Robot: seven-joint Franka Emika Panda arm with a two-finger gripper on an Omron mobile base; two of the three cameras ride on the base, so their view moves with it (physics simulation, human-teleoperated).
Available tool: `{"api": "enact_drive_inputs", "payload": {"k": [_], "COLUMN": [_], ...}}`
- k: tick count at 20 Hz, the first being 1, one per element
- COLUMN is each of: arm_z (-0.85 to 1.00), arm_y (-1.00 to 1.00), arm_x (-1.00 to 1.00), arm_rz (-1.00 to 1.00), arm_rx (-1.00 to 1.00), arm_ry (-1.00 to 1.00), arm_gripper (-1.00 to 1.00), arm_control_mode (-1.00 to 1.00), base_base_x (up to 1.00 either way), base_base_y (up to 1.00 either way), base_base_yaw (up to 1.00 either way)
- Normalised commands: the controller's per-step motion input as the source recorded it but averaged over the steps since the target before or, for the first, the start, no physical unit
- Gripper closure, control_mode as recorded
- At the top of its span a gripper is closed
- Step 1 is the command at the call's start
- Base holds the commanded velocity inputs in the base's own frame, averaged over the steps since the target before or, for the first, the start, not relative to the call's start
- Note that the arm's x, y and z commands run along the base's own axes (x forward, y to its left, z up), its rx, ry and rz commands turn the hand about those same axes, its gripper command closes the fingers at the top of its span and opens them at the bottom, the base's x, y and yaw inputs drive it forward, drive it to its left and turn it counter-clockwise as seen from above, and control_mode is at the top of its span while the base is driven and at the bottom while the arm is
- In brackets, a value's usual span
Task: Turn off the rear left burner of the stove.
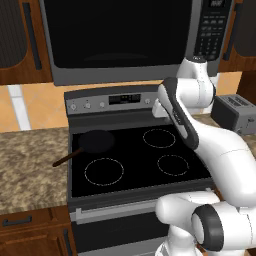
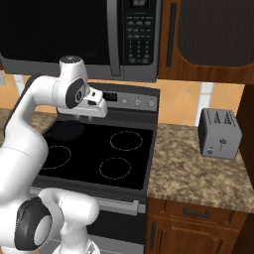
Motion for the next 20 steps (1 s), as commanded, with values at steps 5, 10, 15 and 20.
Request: {"api": "enact_drive_inputs", "payload": {"k": [5, 10, 15, 20], "arm_z": [-0.06, -0.04, 0.00, 0.08], "arm_y": [0.09, 0.68, 0.84, 0.63], "arm_x": [-0.21, -0.13, 0.31, 0.44], "arm_rz": [0.00, 0.11, 0.29, 0.28], "arm_rx": [-0.03, -0.20, -0.36, -0.26], "arm_ry": [-0.07, -0.12, -0.07, -0.03], "arm_gripper": [-1.00, -1.00, -1.00, -1.00], "arm_control_mode": [-1.00, -1.00, -1.00, -1.00], "base_base_x": [0.00, 0.00, 0.00, 0.00], "base_base_y": [0.00, 0.00, 0.00, 0.00], "base_base_yaw": [0.00, 0.00, 0.00, 0.00]}}
